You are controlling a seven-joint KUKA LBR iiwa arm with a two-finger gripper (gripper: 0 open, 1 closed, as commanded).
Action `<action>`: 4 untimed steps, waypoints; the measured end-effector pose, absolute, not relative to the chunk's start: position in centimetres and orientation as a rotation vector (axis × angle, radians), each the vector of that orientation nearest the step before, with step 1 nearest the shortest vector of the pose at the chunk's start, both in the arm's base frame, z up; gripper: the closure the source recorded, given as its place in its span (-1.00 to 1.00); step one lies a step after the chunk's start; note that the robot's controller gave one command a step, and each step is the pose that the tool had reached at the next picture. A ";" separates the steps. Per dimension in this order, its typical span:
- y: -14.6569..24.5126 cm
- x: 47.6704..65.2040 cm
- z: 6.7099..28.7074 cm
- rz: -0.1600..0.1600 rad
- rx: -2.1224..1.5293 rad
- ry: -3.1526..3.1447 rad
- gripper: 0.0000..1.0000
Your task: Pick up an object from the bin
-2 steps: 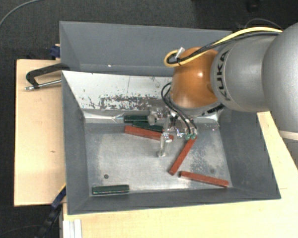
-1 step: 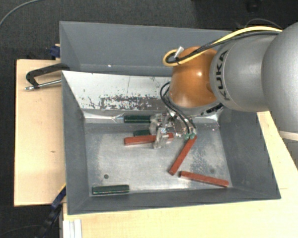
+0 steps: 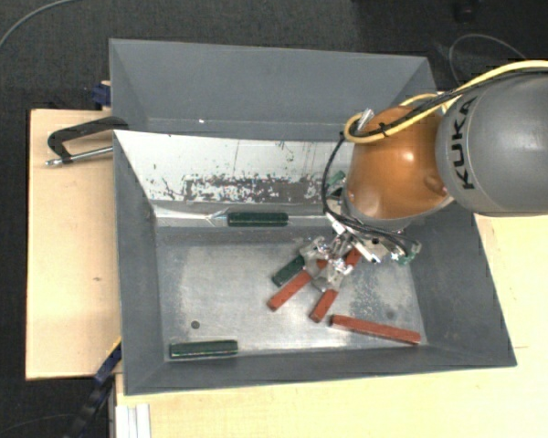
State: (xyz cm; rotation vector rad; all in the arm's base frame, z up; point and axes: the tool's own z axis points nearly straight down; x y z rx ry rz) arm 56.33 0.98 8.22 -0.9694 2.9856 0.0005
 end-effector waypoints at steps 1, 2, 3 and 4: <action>1.0 56.3 8.2 0.002 -0.970 2.985 -1.00; 2.9 58.7 7.1 0.000 -1.645 2.668 -1.00; 2.8 58.7 7.1 0.002 -1.643 2.672 1.00; 2.8 58.7 7.1 0.002 -1.642 2.672 -1.00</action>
Offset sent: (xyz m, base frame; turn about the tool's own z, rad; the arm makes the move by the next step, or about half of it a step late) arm 0.0000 0.0000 0.0000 0.0000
